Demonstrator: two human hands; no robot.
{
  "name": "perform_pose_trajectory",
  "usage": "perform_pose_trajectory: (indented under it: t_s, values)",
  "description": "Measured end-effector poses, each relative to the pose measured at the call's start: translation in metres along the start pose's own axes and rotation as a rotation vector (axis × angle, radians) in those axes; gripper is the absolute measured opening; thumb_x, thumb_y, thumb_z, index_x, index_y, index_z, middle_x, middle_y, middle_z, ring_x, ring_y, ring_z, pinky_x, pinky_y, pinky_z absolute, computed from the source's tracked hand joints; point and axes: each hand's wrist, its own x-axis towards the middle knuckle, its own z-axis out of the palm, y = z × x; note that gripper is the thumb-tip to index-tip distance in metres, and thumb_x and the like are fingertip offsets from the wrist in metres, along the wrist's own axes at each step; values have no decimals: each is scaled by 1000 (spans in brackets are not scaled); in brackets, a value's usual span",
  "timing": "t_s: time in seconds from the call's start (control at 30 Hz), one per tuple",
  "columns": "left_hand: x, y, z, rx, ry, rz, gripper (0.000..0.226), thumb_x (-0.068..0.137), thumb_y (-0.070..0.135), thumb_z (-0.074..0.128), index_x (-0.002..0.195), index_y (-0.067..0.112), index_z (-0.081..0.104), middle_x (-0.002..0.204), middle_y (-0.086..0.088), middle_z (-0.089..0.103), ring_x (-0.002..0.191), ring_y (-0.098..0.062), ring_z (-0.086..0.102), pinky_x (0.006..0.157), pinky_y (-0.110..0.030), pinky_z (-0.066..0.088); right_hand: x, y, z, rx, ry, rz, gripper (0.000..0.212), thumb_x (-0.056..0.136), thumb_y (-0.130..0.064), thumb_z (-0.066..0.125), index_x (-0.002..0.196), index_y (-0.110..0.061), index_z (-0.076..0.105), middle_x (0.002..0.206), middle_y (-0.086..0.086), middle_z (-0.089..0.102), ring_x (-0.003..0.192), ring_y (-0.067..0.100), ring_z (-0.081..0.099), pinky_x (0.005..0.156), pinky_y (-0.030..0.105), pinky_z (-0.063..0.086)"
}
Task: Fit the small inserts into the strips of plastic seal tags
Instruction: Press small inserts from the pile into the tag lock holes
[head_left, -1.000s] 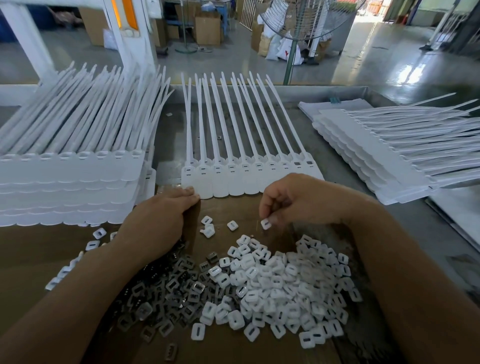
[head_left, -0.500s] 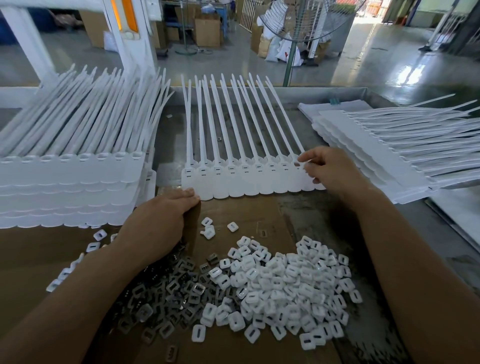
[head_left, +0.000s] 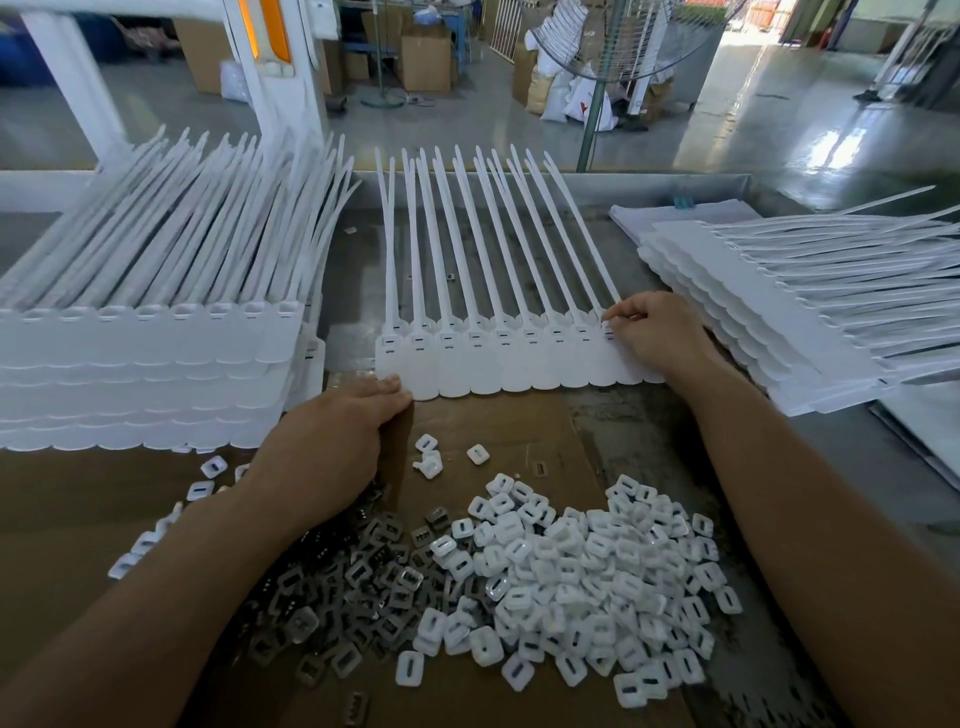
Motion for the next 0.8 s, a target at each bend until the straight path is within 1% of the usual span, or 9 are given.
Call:
perform_pose_trajectory:
  t_s: [0.23, 0.3, 0.37, 0.43, 0.5, 0.53, 0.63, 0.67, 0.8]
  values:
    - [-1, 0, 0, -5, -13, -18, 50, 92, 3, 34, 135, 26, 42, 146, 9, 32, 134, -9, 27, 111, -31, 24, -1, 2, 1, -4, 12, -27, 11, 87, -10, 58, 87, -14, 68, 83, -1, 61, 81, 10, 53, 76, 22, 37]
    - [-1, 0, 1, -1, -12, -17, 50, 92, 3, 34, 135, 26, 42, 146, 9, 32, 134, -9, 28, 111, -33, 25, -4, 3, 3, 58, 51, -31, 11, 85, -8, 61, 90, -12, 70, 83, 0, 62, 78, 8, 54, 75, 17, 38]
    - [-1, -1, 0, 5, -11, -16, 50, 91, 3, 34, 135, 26, 42, 146, 9, 32, 134, -9, 28, 111, -32, 25, -7, 4, 5, 135, 82, -25, 15, 83, -6, 64, 95, -9, 72, 86, 2, 64, 80, 7, 55, 69, 9, 39]
    - [-1, -1, 1, 7, -9, -15, 50, 91, 2, 35, 135, 26, 42, 146, 9, 32, 134, -9, 29, 111, -32, 25, -7, 3, 5, 164, 89, -10, 16, 82, -6, 65, 97, -9, 72, 88, 0, 64, 84, 7, 55, 73, 9, 39]
    - [0, 0, 0, 6, -8, -15, 51, 91, 2, 35, 135, 26, 42, 145, 9, 32, 134, -9, 29, 111, -32, 25, -5, 1, 2, 165, 74, 12, 15, 81, -7, 66, 93, -11, 73, 89, -3, 63, 84, 5, 54, 79, 13, 38]
    - [0, 0, 0, 7, -8, -14, 51, 90, 2, 35, 135, 26, 42, 145, 9, 32, 134, -9, 29, 111, -31, 25, -3, -1, 0, 167, 60, 27, 14, 81, -6, 66, 90, -13, 72, 89, -4, 63, 84, 4, 53, 78, 13, 38]
    - [-1, 0, 0, 8, -8, -9, 51, 90, 1, 36, 135, 25, 42, 146, 9, 32, 134, -8, 28, 111, -29, 23, 1, -4, -4, 184, 27, 70, 17, 80, -3, 64, 79, -19, 70, 92, -2, 65, 86, 6, 55, 64, 8, 34]
    - [-1, 0, 0, 6, -7, -9, 51, 90, 1, 36, 135, 25, 42, 146, 9, 32, 134, -9, 28, 111, -29, 23, 2, -4, -4, 187, 24, 82, 18, 80, -2, 63, 76, -19, 69, 93, -1, 65, 88, 7, 55, 64, 9, 34]
    - [-1, 1, -1, 2, -2, -20, 49, 91, 2, 35, 134, 25, 43, 145, 9, 33, 133, -10, 31, 110, -33, 26, 3, -9, -2, 199, 38, 113, 27, 78, 6, 59, 65, -17, 65, 91, 4, 66, 94, 13, 57, 84, 21, 45]
